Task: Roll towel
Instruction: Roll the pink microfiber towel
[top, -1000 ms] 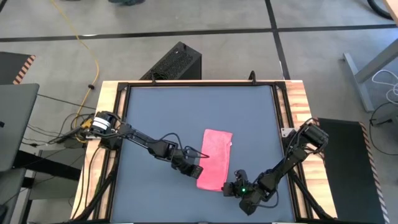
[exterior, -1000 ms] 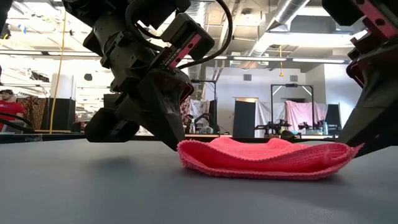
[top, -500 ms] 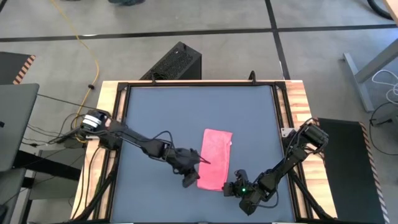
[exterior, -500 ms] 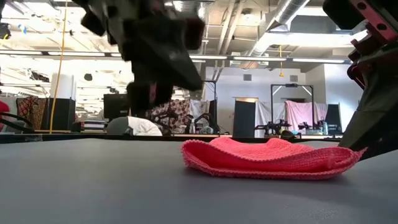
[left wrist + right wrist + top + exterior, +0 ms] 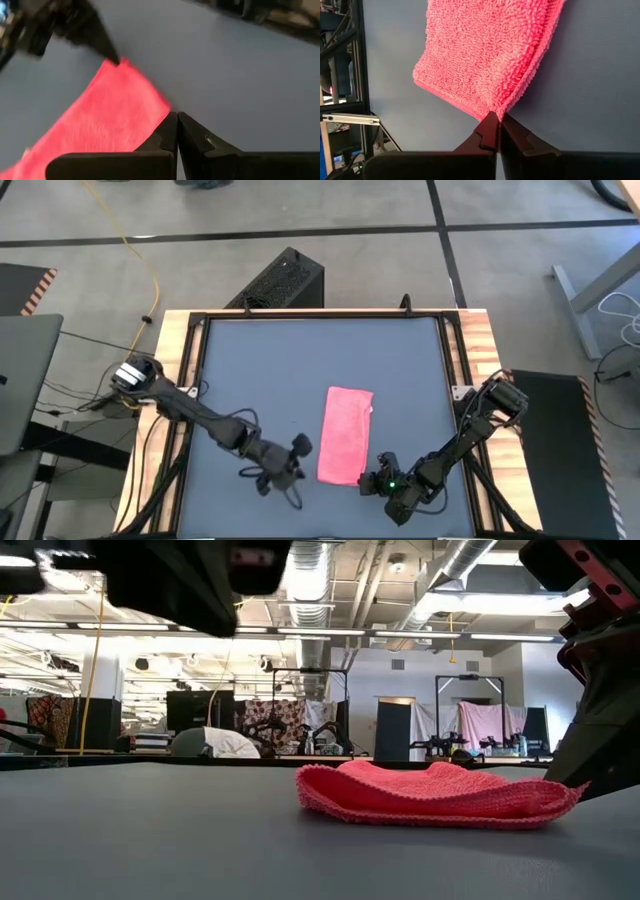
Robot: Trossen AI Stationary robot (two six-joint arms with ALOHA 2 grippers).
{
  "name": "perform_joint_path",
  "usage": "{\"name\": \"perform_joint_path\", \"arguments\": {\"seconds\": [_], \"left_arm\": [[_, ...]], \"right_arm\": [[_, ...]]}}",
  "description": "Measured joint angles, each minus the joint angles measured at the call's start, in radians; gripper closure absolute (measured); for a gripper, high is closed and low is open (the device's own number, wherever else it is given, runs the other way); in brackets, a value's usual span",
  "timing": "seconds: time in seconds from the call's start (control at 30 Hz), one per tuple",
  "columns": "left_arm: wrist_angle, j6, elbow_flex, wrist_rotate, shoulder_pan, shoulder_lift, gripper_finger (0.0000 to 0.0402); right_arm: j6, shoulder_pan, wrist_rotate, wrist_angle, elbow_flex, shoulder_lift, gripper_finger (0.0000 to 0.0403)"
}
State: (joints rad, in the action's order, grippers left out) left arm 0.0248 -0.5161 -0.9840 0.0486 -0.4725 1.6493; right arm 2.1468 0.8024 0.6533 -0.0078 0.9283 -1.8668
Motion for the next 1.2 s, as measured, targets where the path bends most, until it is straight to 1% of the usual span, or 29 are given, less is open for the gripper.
{"name": "perform_joint_path", "arguments": {"seconds": [0.03,0.1,0.17,0.23,0.3,0.4,0.47,0.53,0.6,0.7,0.83,0.9,0.97,1.07,1.2], "left_arm": [[-0.017,-0.003,0.000,0.018,-0.015,0.007,0.0401],[-0.057,-0.015,0.000,0.086,-0.039,0.030,0.0401],[-0.092,-0.054,0.000,0.143,-0.054,0.047,0.0401],[-0.117,-0.075,0.000,0.138,-0.055,0.069,0.0401],[-0.100,-0.063,0.000,0.115,-0.056,0.086,0.0401],[-0.089,0.042,0.000,0.072,-0.045,0.096,0.0401],[-0.093,0.145,0.000,0.011,-0.030,0.106,0.0397],[-0.100,0.262,0.000,-0.057,-0.006,0.137,0.0380],[-0.077,0.340,0.000,-0.091,0.002,0.161,0.0352],[-0.132,0.324,0.000,-0.136,0.002,0.186,0.0300],[-0.204,0.221,-0.001,-0.152,0.002,0.187,0.0237],[-0.221,0.150,-0.001,-0.124,0.001,0.186,0.0218],[-0.235,0.096,-0.001,-0.084,0.000,0.186,0.0210],[-0.229,0.073,-0.001,0.009,0.000,0.186,0.0212],[-0.224,0.055,-0.001,0.129,0.000,0.192,0.0227]], "right_arm": [[0.000,0.000,0.000,0.000,0.000,0.000,0.0369],[0.000,0.000,0.000,-0.001,0.000,0.000,0.0368],[0.000,0.000,0.000,-0.003,0.000,0.000,0.0368],[0.000,-0.002,0.000,-0.005,0.000,0.000,0.0368],[0.000,-0.006,0.000,-0.004,0.000,0.000,0.0368],[0.000,-0.007,0.000,0.003,0.000,0.000,0.0367],[0.000,-0.008,0.000,0.010,0.000,0.000,0.0367],[0.000,-0.007,0.000,0.013,0.000,0.000,0.0367],[-0.004,-0.007,0.000,0.015,0.000,0.000,0.0367],[-0.005,-0.007,0.000,0.020,0.000,0.000,0.0367],[-0.005,-0.006,0.000,0.032,0.000,0.000,0.0367],[-0.007,-0.005,0.000,0.036,0.000,0.000,0.0367],[-0.008,-0.004,-0.001,0.038,0.000,0.000,0.0367],[-0.008,-0.004,-0.001,0.040,0.000,0.000,0.0367],[-0.008,-0.004,-0.001,0.042,0.000,0.000,0.0367]]}}
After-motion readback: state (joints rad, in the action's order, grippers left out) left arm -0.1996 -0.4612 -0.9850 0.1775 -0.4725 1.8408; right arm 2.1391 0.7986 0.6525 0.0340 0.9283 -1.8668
